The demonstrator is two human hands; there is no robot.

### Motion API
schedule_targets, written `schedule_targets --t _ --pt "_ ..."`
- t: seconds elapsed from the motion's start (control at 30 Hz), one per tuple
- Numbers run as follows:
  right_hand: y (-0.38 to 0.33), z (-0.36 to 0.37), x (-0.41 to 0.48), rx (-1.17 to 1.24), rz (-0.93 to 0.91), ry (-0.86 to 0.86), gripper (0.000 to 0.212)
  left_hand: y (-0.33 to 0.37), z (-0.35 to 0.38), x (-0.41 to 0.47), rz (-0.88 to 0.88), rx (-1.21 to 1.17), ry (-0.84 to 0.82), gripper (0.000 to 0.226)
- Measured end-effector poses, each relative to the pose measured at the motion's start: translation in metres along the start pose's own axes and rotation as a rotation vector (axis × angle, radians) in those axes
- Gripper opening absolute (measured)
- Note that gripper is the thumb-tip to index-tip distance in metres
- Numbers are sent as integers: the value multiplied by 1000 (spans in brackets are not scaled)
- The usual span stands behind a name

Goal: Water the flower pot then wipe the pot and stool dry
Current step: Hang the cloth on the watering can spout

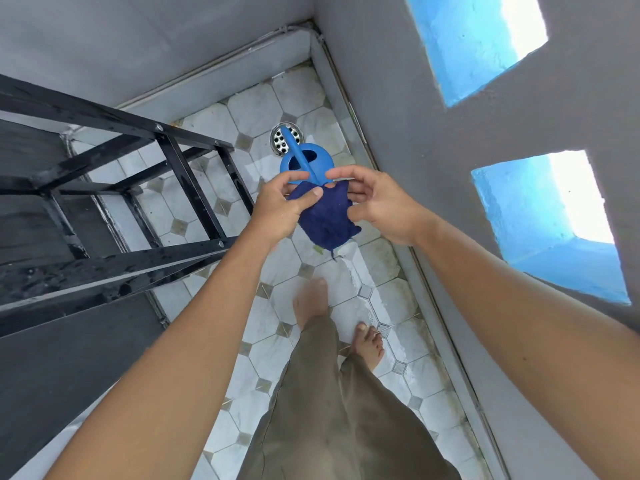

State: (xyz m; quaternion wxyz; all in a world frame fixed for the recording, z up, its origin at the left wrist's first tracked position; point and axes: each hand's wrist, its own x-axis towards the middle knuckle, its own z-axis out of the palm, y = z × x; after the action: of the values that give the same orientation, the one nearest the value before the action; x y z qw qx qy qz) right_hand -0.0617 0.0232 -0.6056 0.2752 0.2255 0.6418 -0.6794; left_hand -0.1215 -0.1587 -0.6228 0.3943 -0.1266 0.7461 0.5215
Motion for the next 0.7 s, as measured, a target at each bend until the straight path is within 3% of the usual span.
schedule_targets --t 0.1,0.2,0.27,0.37,0.5,0.6,0.7 --pt "2 0 2 47 37 -2 57 -4 7 0 1 -43 106 43" --pt "0 5 3 41 54 44 27 -10 14 -3 123 211 162 22" --pt "-1 7 5 7 60 113 15 -12 18 -6 152 336 154 23" --pt "-7 7 12 64 75 214 16 -9 19 -15 24 124 33 17" --pt "-19 4 15 331 98 237 27 -11 17 -26 96 10 -77 43" --pt "-20 5 14 372 49 195 39 -8 23 -29 125 -46 3 48" --pt "-17 8 15 344 49 208 50 -4 25 -26 110 -100 96 31"
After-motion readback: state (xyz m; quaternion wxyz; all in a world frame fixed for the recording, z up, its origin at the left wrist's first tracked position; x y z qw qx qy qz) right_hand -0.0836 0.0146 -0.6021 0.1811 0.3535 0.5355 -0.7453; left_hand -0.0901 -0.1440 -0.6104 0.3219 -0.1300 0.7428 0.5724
